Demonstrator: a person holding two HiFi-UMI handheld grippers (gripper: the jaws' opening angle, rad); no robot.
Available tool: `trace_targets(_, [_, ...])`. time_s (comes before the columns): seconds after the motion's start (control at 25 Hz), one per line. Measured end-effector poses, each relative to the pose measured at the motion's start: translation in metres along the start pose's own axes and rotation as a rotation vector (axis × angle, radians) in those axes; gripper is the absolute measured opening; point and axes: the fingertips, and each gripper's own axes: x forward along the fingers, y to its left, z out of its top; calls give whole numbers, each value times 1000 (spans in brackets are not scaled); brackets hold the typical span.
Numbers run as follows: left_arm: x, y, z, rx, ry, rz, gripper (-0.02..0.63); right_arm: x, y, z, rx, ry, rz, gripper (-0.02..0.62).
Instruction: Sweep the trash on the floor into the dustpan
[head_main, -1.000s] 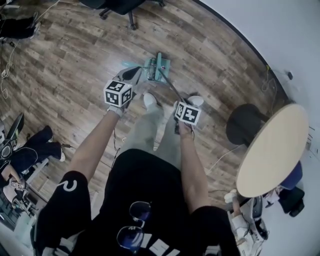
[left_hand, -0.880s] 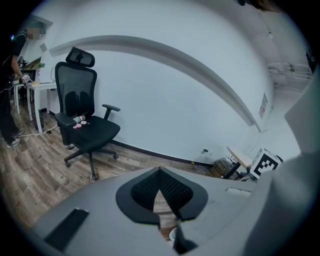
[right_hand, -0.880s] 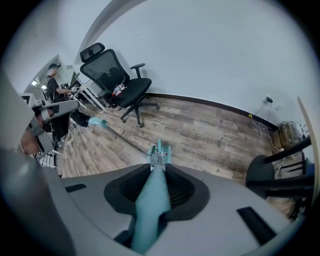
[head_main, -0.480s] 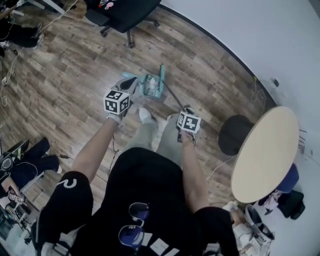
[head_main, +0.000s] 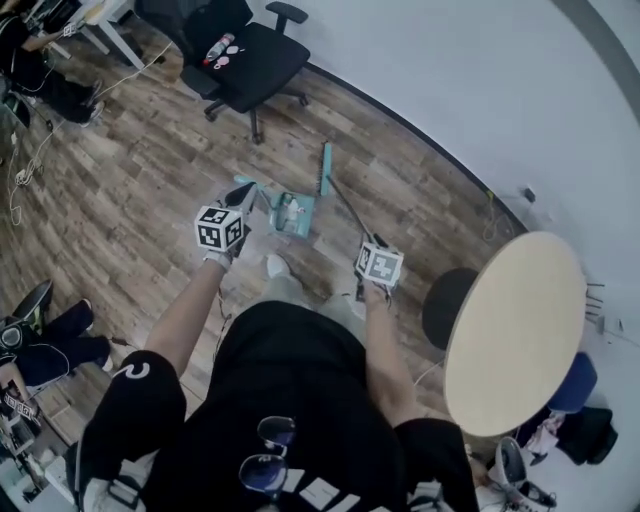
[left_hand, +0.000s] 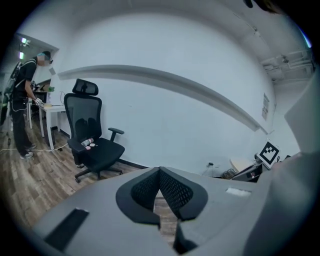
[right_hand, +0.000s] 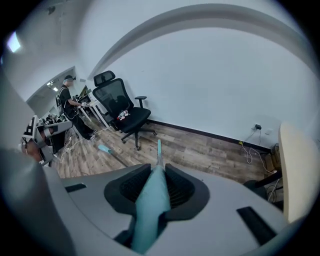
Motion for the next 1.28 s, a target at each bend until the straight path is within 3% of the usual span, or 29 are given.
trace_targets(0.2, [-25,-53,0,3,-34,58,-2,-36,-41,8,-7,-70,41,86])
trace_targets(0.64, [-60,-184,-47,1,-47,118,-2,-105,-149,-29,-13,-88,50,84])
trace_targets(0.88, [-85,-198,-64,-12,-45,151,-2,-122,-174,-54,-14,-65,31,84])
trace_targets(1.28, [-115,-189,-78,-27,-45,142,-2,-134,-165,-84,0,-48,-9,84])
